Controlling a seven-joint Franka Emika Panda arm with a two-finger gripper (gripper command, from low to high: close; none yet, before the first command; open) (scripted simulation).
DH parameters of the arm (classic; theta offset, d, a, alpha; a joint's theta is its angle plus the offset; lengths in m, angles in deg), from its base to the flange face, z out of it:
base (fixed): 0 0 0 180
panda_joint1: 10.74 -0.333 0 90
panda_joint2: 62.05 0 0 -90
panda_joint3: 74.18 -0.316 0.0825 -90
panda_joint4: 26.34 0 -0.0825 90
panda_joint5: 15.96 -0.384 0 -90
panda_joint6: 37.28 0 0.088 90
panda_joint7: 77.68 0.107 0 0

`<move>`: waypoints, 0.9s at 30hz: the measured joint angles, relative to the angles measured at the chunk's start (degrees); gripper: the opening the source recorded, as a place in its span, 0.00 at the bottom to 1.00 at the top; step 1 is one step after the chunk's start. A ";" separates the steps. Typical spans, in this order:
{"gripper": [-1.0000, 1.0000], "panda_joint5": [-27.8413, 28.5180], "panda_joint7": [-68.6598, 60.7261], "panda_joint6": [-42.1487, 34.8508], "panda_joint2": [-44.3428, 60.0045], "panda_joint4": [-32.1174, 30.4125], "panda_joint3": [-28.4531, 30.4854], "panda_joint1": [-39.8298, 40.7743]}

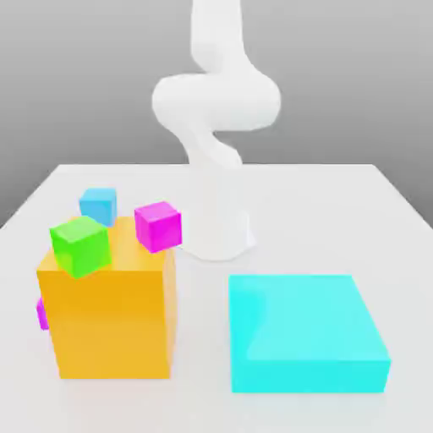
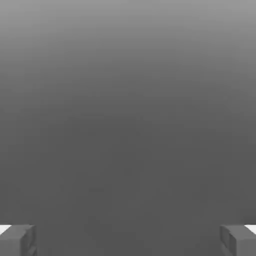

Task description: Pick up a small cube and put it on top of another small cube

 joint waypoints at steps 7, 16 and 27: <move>0.50 8.48 -19.61 -5.64 -6.29 -3.56 11.38 2.21; 0.50 19.70 -43.80 -8.13 -8.67 -8.74 27.63 3.81; 0.50 33.53 -70.72 -2.65 -1.04 -15.29 49.76 -0.01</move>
